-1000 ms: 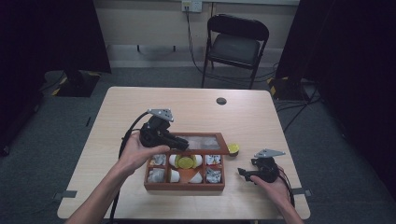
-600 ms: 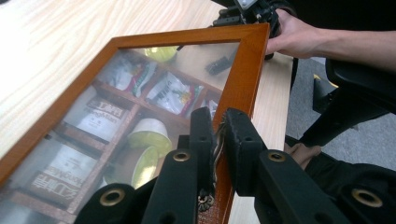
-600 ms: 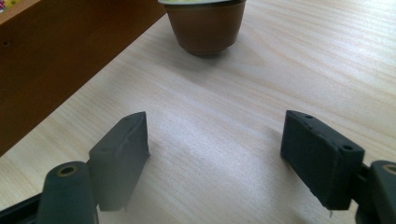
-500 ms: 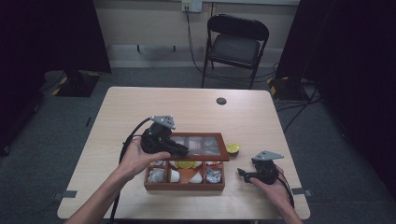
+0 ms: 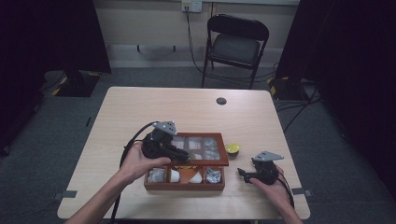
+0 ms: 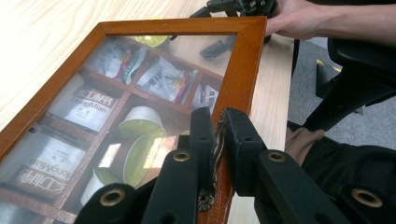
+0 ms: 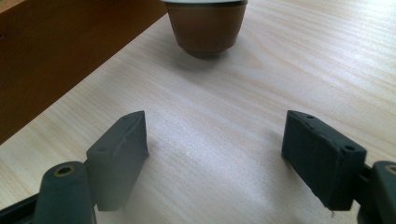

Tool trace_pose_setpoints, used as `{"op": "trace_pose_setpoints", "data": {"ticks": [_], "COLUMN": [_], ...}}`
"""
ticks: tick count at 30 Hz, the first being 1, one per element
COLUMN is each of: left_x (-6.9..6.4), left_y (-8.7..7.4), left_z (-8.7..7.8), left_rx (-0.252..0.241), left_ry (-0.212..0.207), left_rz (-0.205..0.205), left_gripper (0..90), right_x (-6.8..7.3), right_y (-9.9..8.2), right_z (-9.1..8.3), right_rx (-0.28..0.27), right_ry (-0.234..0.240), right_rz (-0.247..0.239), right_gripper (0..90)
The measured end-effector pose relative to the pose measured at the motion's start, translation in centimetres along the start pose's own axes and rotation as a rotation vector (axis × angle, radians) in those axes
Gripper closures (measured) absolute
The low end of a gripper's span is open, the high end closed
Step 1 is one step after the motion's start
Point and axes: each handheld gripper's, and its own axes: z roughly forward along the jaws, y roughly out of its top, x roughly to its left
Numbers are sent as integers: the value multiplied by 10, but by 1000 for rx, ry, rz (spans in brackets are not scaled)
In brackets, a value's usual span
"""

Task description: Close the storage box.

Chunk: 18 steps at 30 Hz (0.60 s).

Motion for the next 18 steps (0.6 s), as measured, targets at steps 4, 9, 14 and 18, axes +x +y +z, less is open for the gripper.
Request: {"op": "trace_pose_setpoints", "data": {"ticks": [4, 9, 14, 18], "left_x": [-1, -5, -5, -7], "left_y": [-4, -8, -11, -16], "left_z": [3, 10, 13, 19], "left_rx": [13, 38, 46, 63], "left_ry": [-4, 2, 2, 4], "left_rz": [8, 15, 21, 24], "left_gripper": [820, 821, 821, 821], "right_x": [0, 0, 0, 0], "right_y": [0, 0, 0, 0], "right_z": [0, 0, 0, 0], "right_rx": [0, 0, 0, 0], "right_ry": [0, -1, -1, -2], "right_rz": [0, -1, 0, 0], "right_gripper": [219, 219, 219, 219]}}
